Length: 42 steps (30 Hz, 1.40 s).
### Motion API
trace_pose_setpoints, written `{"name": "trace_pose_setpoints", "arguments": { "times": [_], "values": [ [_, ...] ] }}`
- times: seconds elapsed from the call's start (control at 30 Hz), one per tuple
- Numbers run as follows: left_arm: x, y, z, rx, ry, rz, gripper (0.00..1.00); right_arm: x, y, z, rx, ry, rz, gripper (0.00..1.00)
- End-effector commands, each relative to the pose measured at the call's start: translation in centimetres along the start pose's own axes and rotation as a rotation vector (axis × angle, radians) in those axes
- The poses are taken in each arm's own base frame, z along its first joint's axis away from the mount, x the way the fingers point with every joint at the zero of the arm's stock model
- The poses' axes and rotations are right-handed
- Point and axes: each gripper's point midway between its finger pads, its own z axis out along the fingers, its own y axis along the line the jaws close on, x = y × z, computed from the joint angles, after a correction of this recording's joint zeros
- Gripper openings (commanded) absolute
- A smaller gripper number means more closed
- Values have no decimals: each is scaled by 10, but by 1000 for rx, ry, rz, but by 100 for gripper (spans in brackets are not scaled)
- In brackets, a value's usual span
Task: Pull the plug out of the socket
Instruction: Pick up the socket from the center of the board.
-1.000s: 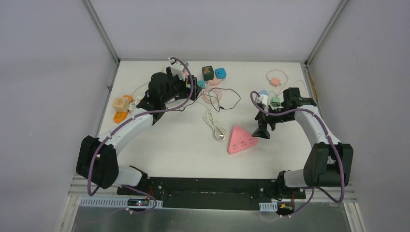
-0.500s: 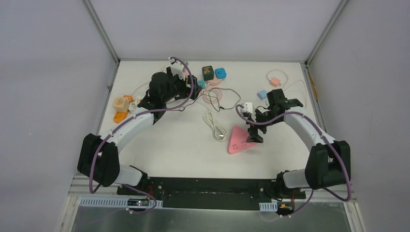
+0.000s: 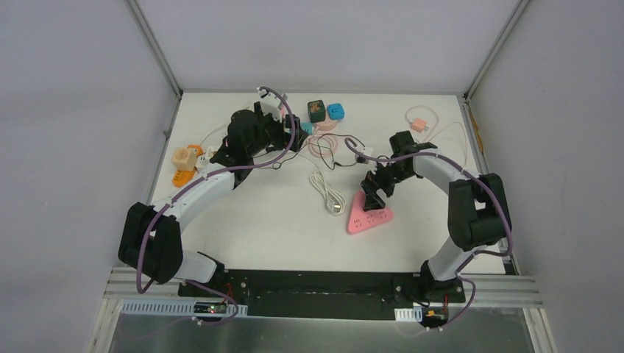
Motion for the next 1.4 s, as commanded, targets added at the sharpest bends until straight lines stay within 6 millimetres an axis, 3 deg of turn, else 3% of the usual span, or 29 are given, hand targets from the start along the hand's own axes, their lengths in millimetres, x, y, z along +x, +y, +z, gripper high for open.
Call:
{"name": "trace_pose_setpoints", "arguments": {
  "times": [0.0, 0.23, 0.53, 0.8, 1.1, 1.37],
  "values": [
    [-17, 1, -1, 12, -54, 16, 99, -9, 2, -5, -30, -26, 78, 100],
    [-17, 2, -3, 8, -53, 21, 99, 8, 3, 1, -112, 12, 191, 94],
    [-18, 2, -4, 11, -57, 21, 99, 12, 1, 10, -151, 24, 244, 85],
    [-19, 3, -8, 2, -60, 29, 99, 16, 10, 12, -227, 42, 252, 69],
    [-20, 3, -11, -2, -65, 33, 99, 12, 8, 6, -247, 16, 261, 24],
    [-21, 3, -11, -2, -67, 35, 99, 4, 14, -9, -291, -48, 233, 1]
  ]
}}
